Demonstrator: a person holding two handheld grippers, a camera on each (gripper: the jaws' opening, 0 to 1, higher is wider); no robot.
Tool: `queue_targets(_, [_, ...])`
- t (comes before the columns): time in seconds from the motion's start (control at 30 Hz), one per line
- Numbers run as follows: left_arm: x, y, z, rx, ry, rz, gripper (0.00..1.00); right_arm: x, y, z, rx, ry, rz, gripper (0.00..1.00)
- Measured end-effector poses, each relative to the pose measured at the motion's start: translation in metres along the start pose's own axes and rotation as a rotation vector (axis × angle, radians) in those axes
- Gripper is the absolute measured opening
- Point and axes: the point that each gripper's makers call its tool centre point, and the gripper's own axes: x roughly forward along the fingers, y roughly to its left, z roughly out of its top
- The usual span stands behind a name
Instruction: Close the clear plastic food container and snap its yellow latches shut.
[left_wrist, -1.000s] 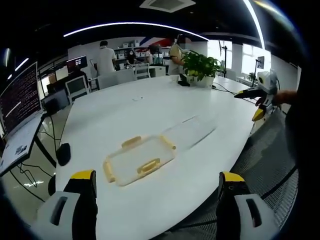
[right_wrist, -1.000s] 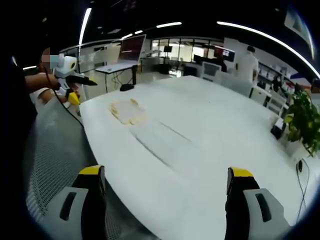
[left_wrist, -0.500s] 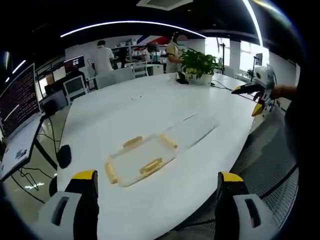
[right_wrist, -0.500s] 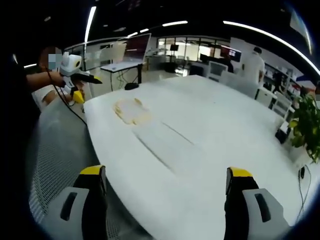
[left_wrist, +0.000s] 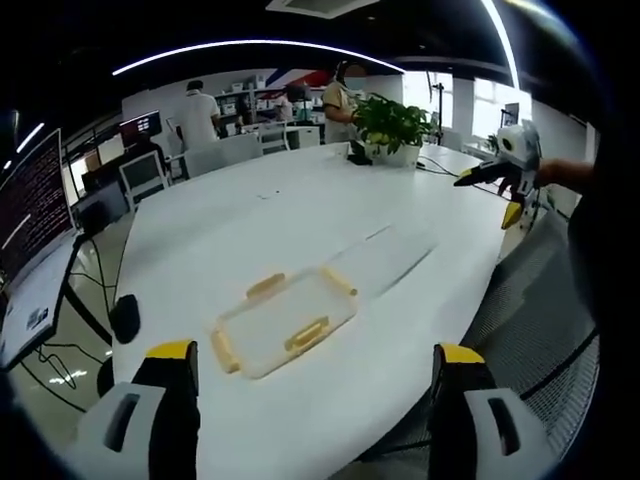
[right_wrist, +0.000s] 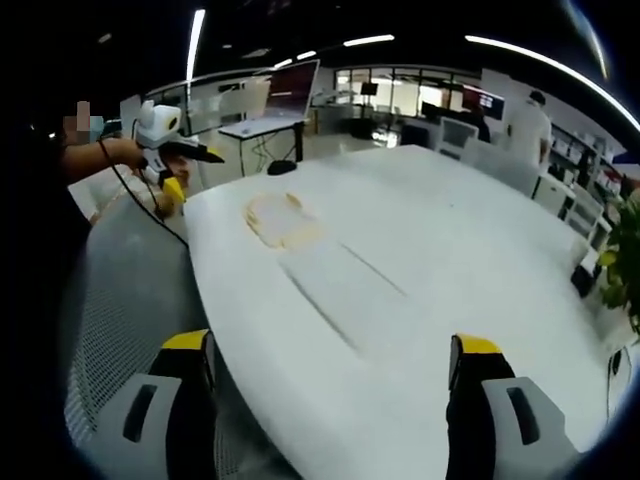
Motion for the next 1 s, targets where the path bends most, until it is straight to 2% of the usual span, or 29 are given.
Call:
queue_targets(0.63, [0.003,0.015,0.005,0.053,0.027,-0.028,0.86,0.016,-0.012,0.018,-0.065,0.025,0.039,0.89])
queue_targets(1.0, [0.007,0.028,0.006,0.089,0.054,-0.038,0.80,0.029,-0.019,0.025,-0.119,0.062,0.066,0.83])
